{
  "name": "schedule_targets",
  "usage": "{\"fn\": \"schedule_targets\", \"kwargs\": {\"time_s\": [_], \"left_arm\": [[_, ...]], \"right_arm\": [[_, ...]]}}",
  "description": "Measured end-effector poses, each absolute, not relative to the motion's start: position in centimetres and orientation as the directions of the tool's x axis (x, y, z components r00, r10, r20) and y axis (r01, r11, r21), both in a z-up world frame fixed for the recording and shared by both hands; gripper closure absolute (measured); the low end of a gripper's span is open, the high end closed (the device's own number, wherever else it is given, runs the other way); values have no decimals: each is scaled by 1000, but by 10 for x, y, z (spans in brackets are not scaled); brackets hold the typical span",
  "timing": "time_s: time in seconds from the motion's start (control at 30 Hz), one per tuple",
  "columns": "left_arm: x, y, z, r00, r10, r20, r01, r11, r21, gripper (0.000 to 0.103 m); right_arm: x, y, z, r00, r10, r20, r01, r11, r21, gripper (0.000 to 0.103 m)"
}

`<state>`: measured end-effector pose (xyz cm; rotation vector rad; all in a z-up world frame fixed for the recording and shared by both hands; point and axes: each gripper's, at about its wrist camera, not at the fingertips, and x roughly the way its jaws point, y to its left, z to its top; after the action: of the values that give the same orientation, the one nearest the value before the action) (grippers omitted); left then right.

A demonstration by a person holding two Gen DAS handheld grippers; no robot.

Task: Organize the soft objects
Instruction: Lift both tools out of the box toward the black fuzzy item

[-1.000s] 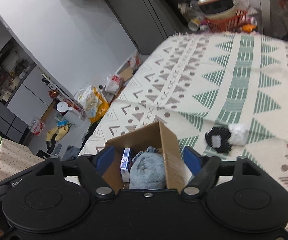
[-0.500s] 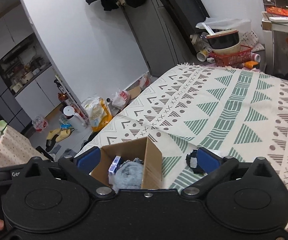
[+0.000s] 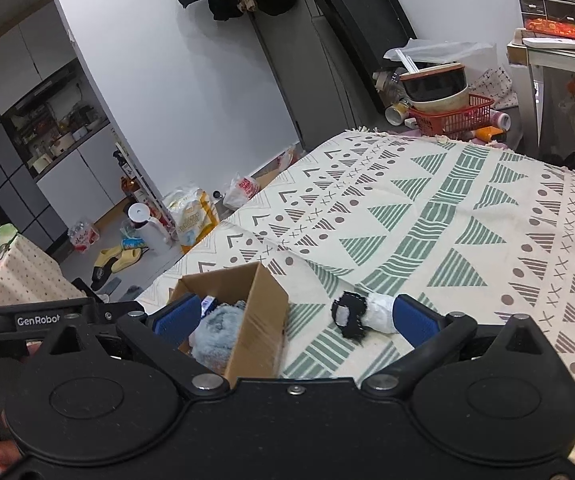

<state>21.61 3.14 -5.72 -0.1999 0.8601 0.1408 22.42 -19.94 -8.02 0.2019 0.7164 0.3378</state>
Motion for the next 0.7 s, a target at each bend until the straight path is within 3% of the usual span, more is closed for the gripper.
{"fn": "schedule_targets", "kwargs": {"time_s": [0.47,0.7], "left_arm": [[225,-24,-63,636,89,-767,-167,986,-25,1],[232,-45,-69,650,52,-758,-139,989,-51,9]], "right_arm": [[226,-256,-98,694,381,-611,-194,916,351,0],[232,-273,-115,693,380,-613,-187,916,356,0]]}}
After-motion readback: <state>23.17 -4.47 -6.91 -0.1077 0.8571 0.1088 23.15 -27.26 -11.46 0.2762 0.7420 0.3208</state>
